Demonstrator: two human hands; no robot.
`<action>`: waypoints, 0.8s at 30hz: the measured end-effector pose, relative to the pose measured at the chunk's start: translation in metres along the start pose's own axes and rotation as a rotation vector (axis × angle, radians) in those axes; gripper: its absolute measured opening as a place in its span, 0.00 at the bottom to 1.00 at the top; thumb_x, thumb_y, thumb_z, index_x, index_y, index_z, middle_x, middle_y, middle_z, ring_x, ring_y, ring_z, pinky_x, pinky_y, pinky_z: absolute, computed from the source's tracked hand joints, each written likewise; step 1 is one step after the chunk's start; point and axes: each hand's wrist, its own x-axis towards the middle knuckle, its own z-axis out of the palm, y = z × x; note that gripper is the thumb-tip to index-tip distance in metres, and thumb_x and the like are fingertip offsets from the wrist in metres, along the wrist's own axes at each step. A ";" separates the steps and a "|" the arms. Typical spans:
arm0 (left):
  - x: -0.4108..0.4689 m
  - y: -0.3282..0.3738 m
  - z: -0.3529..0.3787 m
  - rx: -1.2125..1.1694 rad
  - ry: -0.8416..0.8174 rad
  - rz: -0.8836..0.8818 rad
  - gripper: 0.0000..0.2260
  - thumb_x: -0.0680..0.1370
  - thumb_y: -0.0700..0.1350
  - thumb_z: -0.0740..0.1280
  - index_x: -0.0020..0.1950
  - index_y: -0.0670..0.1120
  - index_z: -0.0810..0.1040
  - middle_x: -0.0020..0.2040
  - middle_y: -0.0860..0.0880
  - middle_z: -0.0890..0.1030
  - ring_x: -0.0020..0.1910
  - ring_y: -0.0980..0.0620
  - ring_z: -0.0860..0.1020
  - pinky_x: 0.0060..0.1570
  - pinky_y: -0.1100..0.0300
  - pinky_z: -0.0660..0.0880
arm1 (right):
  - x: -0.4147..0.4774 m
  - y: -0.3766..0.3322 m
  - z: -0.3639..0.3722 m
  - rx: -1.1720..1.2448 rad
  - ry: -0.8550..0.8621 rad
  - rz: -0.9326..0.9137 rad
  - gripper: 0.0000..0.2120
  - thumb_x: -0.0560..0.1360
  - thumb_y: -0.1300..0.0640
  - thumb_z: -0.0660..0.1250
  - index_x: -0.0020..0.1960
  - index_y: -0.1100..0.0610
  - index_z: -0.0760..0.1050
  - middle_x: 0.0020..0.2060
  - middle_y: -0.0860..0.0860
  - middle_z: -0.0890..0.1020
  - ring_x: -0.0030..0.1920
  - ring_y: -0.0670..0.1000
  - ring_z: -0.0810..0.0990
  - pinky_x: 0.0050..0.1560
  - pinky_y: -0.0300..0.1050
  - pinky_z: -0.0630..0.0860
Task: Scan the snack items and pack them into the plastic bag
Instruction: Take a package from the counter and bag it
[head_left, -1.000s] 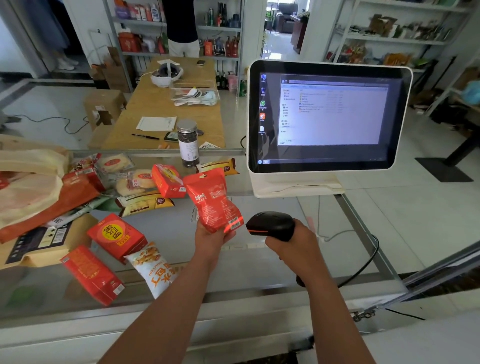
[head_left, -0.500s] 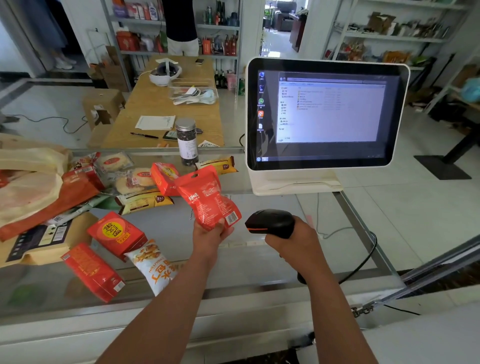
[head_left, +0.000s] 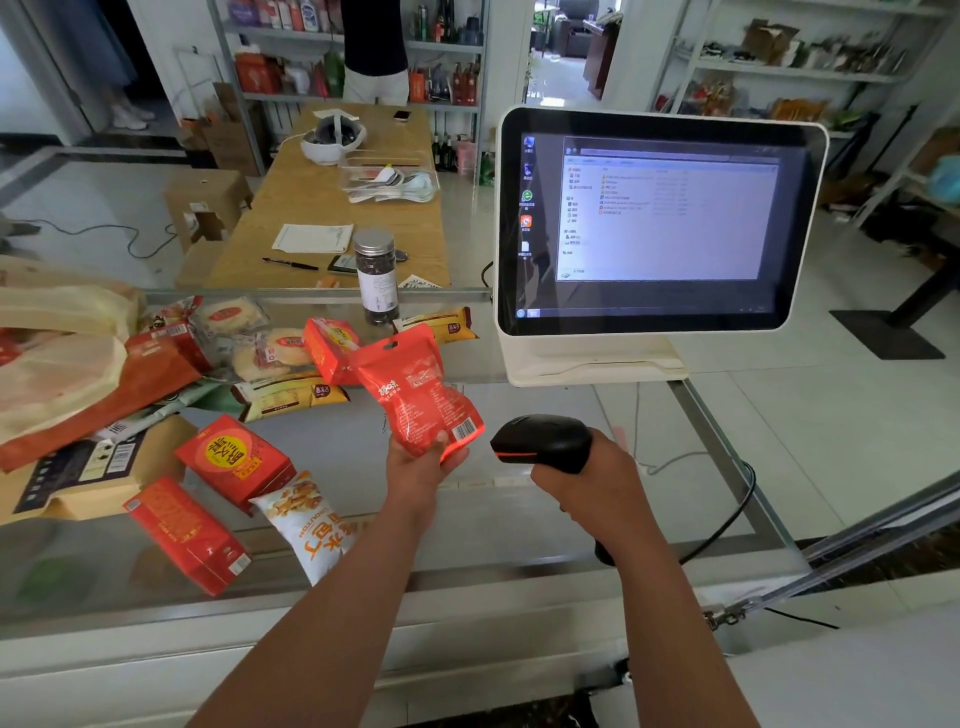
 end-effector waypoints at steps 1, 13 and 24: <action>0.000 0.000 0.000 0.002 0.001 0.001 0.22 0.77 0.38 0.67 0.68 0.50 0.65 0.63 0.43 0.75 0.59 0.44 0.78 0.44 0.59 0.82 | 0.000 0.000 0.000 -0.001 0.001 -0.003 0.18 0.70 0.57 0.71 0.59 0.53 0.74 0.44 0.49 0.80 0.46 0.49 0.80 0.49 0.46 0.80; -0.002 0.000 0.000 0.026 -0.012 0.019 0.26 0.78 0.39 0.67 0.73 0.48 0.62 0.65 0.43 0.74 0.62 0.43 0.76 0.43 0.60 0.81 | 0.001 0.000 0.003 -0.020 0.028 -0.012 0.20 0.70 0.57 0.72 0.61 0.53 0.72 0.47 0.50 0.80 0.48 0.49 0.79 0.51 0.45 0.79; -0.004 0.000 -0.002 0.073 -0.048 0.041 0.24 0.78 0.38 0.66 0.73 0.46 0.63 0.65 0.42 0.75 0.58 0.47 0.79 0.44 0.61 0.80 | 0.020 0.039 0.040 -0.192 -0.004 -0.058 0.37 0.76 0.62 0.66 0.78 0.53 0.48 0.63 0.56 0.68 0.63 0.53 0.72 0.64 0.44 0.70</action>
